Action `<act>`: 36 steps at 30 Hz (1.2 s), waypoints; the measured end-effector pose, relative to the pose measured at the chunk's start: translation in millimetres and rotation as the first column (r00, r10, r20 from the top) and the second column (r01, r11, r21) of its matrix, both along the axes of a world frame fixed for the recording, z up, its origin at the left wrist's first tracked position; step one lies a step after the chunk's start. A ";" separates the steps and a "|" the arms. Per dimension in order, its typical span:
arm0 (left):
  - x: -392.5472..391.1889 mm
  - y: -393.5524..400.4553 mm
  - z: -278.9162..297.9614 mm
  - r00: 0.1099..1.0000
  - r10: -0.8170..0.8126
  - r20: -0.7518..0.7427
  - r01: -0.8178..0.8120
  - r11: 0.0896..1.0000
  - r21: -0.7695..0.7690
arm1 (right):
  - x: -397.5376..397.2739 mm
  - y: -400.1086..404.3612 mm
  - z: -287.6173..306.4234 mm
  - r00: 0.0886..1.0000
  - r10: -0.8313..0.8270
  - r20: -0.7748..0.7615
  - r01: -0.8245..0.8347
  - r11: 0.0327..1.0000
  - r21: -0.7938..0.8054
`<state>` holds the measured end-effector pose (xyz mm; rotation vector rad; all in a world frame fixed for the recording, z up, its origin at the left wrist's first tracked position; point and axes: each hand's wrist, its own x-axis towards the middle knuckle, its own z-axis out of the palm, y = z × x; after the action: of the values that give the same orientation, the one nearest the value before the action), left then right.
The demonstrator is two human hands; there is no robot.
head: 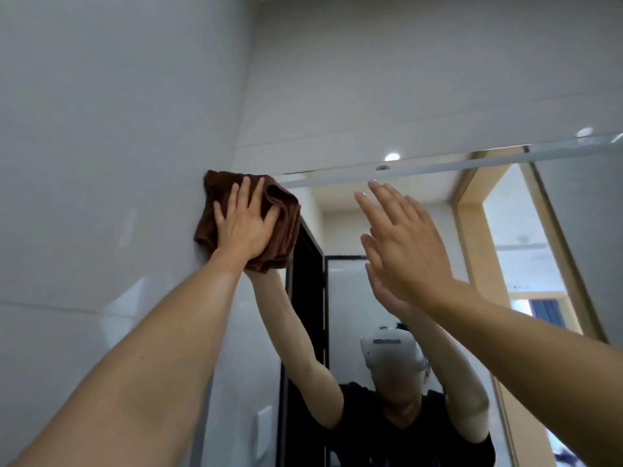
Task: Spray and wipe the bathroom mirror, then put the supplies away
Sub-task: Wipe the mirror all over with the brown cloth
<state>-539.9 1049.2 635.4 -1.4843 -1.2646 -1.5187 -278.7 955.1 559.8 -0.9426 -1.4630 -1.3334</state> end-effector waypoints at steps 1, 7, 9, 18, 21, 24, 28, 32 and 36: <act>-2.3 0.4 -6.5 1.000 -0.002 -0.009 0.001 1.000 -0.008 | -15.1 3.1 0.8 1.000 0.029 0.009 -0.029 1.000 -0.003; 10.3 -13.2 -28.7 0.991 -0.132 0.035 0.135 0.986 -0.101 | -87.8 17.6 -3.8 0.944 0.319 0.084 -0.318 0.948 -0.028; -5.8 -22.1 -15.4 0.973 -0.228 0.040 0.232 0.952 -0.200 | -109.7 22.4 -8.1 0.913 0.379 0.153 -0.373 0.925 -0.067; -52.8 -76.4 28.3 0.704 -0.616 0.354 0.710 0.602 -0.366 | -185.1 70.9 29.7 0.970 0.208 0.123 -0.184 0.967 -0.179; -58.5 -73.0 39.9 0.764 -0.579 0.283 0.644 0.672 -0.366 | -194.8 78.3 44.8 0.988 0.140 0.060 -0.131 0.982 -0.136; -60.4 -66.8 42.2 0.771 -0.593 0.232 0.636 0.707 -0.310 | -201.1 80.3 48.5 0.998 0.068 -0.006 -0.068 0.993 -0.100; -61.4 -53.5 28.9 0.870 -0.491 0.043 0.493 0.864 -0.101 | -203.0 89.1 48.5 1.000 -0.015 -0.026 0.013 0.997 -0.080; -69.6 -43.9 14.6 0.977 -0.128 -0.168 0.156 0.974 0.164 | -187.8 88.4 55.8 0.997 -0.074 0.028 0.076 0.993 -0.092; -67.1 -31.1 3.1 0.971 0.100 -0.219 -0.038 0.962 0.271 | -155.7 78.5 66.3 0.985 -0.134 0.104 0.144 0.984 -0.100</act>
<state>-607.0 1018.1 638.5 -1.3798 -0.9280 -1.3640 -434.4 1033.6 626.1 -1.0794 -1.5799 -1.4308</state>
